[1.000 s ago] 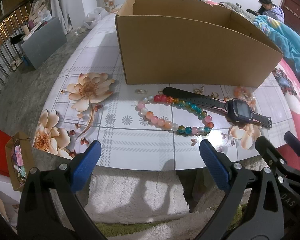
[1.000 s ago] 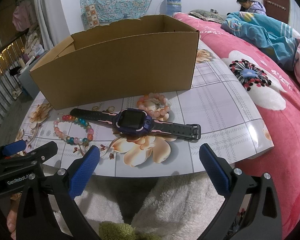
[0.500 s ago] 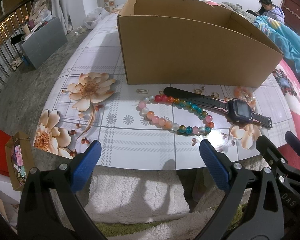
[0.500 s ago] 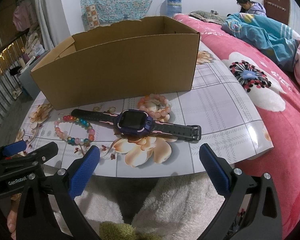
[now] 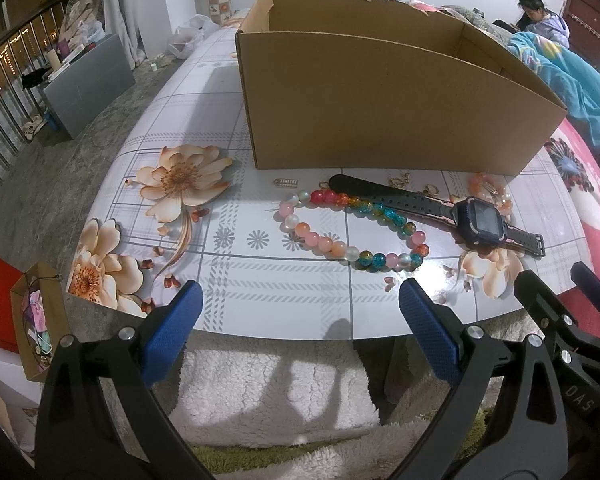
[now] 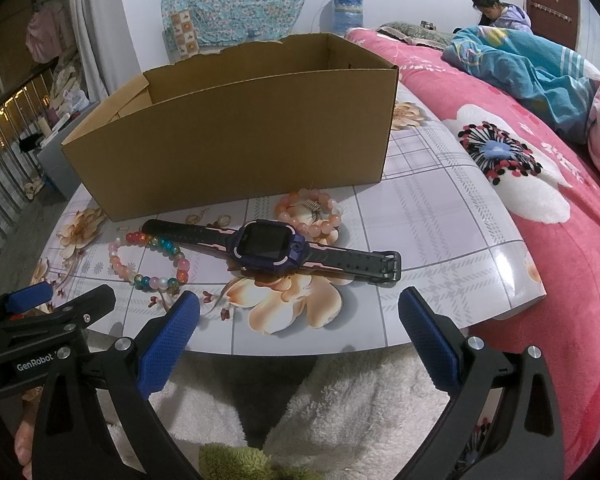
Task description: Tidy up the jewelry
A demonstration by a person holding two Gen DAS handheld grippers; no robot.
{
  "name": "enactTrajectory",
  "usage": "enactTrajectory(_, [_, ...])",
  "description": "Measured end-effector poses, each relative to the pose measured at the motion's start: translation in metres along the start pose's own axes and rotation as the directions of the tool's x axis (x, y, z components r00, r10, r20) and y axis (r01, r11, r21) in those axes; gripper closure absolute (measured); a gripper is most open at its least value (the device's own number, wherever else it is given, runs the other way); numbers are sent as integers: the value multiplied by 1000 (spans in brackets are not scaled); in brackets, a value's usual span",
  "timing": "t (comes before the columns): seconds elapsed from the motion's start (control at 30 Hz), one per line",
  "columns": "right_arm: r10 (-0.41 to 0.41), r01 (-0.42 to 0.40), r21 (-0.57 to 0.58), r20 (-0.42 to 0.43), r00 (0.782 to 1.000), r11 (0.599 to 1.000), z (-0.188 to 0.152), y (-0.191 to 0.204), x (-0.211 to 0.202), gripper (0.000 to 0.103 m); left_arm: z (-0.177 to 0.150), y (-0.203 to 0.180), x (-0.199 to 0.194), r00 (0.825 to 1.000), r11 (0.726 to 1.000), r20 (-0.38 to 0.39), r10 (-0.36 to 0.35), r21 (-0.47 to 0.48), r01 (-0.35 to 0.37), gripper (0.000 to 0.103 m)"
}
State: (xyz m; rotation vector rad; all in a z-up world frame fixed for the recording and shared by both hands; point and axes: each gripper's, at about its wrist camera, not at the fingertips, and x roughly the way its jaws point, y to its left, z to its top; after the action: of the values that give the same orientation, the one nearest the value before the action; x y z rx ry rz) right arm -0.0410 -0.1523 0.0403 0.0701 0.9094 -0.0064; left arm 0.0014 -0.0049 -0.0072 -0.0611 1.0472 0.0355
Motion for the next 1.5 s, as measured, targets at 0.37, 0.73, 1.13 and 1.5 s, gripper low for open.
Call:
enactTrajectory(0.37, [-1, 1, 0, 1, 1000, 1000, 0, 0, 0, 6, -1, 0, 0, 1000, 1000, 0, 1, -1, -1, 8])
enactTrajectory(0.73, [1, -1, 1, 1, 1000, 1000, 0, 0, 0, 6, -1, 0, -1, 1000, 1000, 1, 1, -1, -1, 8])
enactTrajectory(1.13, [1, -1, 0, 3, 1000, 1000, 1, 0, -1, 6, -1, 0, -2, 1000, 1000, -1, 1, -1, -1, 8])
enactTrajectory(1.5, [21, -21, 4, 13, 1000, 1000, 4, 1, -2, 6, 5, 10, -7, 999, 1000, 30, 11, 8, -11, 8])
